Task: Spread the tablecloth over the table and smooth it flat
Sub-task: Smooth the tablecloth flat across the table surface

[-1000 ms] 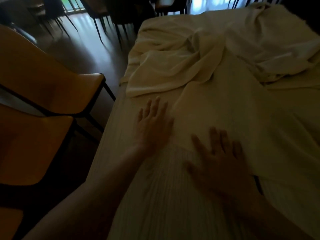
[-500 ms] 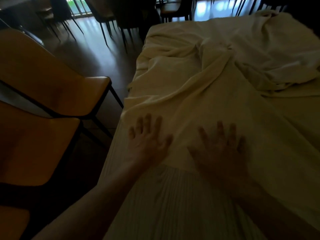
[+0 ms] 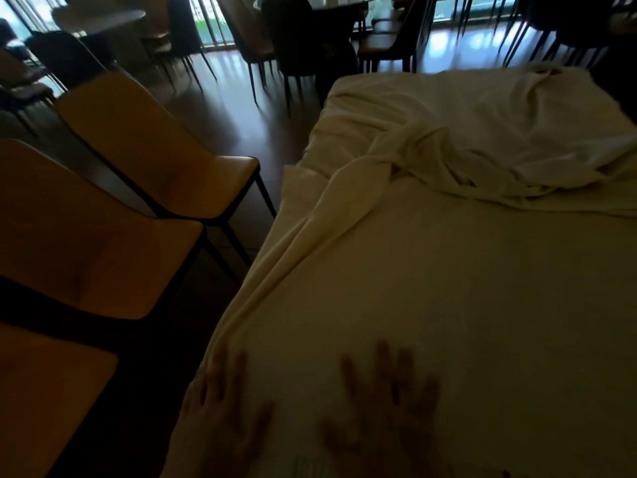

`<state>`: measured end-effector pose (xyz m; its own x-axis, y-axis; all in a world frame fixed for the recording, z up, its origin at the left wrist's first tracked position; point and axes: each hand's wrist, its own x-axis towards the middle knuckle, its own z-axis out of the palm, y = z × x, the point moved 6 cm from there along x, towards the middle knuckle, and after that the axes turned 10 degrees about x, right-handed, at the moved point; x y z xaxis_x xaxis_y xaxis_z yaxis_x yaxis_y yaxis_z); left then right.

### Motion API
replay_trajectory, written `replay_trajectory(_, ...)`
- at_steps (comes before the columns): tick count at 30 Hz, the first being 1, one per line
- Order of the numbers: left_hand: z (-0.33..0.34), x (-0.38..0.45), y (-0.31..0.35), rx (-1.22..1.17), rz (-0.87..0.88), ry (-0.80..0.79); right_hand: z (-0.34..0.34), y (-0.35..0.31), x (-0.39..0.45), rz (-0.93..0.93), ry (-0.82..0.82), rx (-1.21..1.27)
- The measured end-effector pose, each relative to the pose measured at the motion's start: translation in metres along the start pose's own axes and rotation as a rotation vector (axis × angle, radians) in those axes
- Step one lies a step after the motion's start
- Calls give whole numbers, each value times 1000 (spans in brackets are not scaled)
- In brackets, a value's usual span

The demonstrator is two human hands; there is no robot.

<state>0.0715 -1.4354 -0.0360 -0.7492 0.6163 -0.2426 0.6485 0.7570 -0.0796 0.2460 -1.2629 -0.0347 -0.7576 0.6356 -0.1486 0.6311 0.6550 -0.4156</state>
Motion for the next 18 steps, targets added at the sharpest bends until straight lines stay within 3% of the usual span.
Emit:
replay_trajectory(3, 14, -43, -12, 79, -37, -44, 15, 2, -34, -60, -50, -28)
replay_trajectory(7, -8, -33, -17, 100, -16, 46, 9, 8, -46, -129, -44, -20)
replay_trajectory(9, -30, -2, -14, 24, 26, 116, -10, 19, -26, -118, 19, -13)
replay_trajectory(13, -55, 81, -15, -215, -43, 160, -64, 71, 30, 119, 93, -39)
replay_trajectory(15, -57, 122, -15, -435, -147, 122, -75, 97, 49, 248, 56, -83)
replay_trajectory(18, -44, 153, -11, -625, -261, 18, -65, 112, 58, 273, 38, -153)
